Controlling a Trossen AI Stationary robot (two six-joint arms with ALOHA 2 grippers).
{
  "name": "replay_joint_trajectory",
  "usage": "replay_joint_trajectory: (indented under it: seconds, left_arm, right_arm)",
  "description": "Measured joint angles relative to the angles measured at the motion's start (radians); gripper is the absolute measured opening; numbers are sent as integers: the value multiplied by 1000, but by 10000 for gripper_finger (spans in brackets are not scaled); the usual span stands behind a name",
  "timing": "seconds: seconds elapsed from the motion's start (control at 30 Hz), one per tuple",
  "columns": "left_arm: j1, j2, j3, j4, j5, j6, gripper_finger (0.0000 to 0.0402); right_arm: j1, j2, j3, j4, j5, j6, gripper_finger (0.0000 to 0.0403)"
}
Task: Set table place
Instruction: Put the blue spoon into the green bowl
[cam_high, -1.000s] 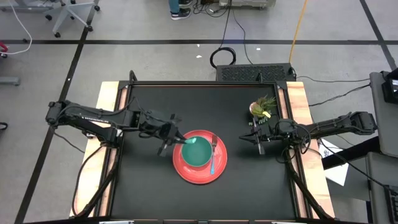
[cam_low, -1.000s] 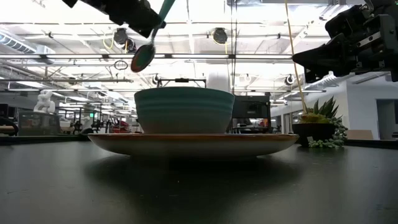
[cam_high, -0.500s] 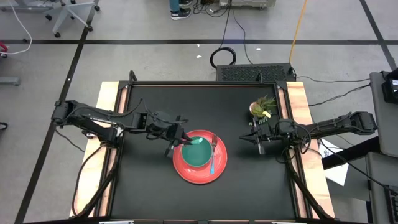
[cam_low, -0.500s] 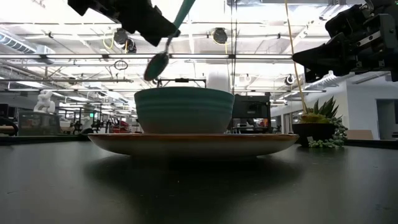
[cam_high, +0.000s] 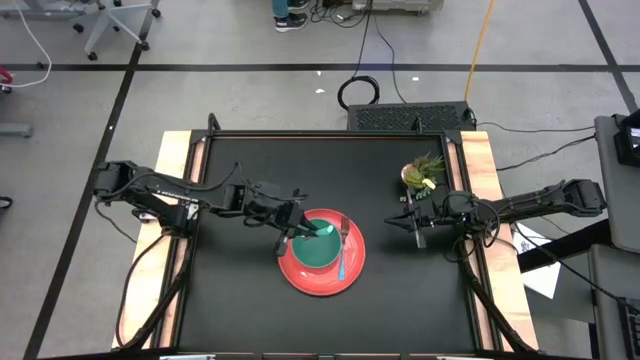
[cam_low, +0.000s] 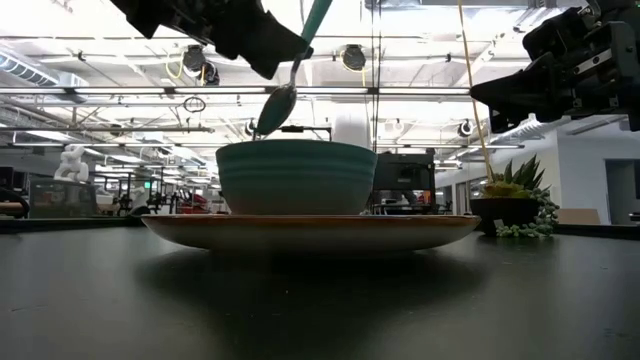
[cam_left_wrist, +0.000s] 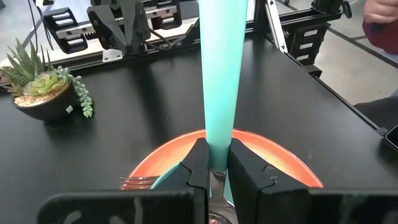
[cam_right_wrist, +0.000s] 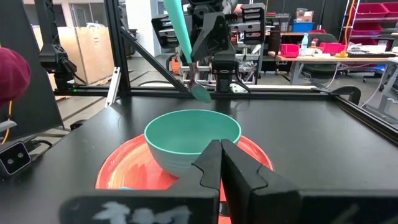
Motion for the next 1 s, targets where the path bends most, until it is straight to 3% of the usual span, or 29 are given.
replay_joint_trajectory:
  seconds: [0.6,1.0]
  left_arm:
    - [0,0,0,4,1,-1,34]
    - [1,54,-1,180,1,-93,34]
  right_arm:
    - [0,0,0,0,0,0,0]
    - [0,0,0,4,0,4,0]
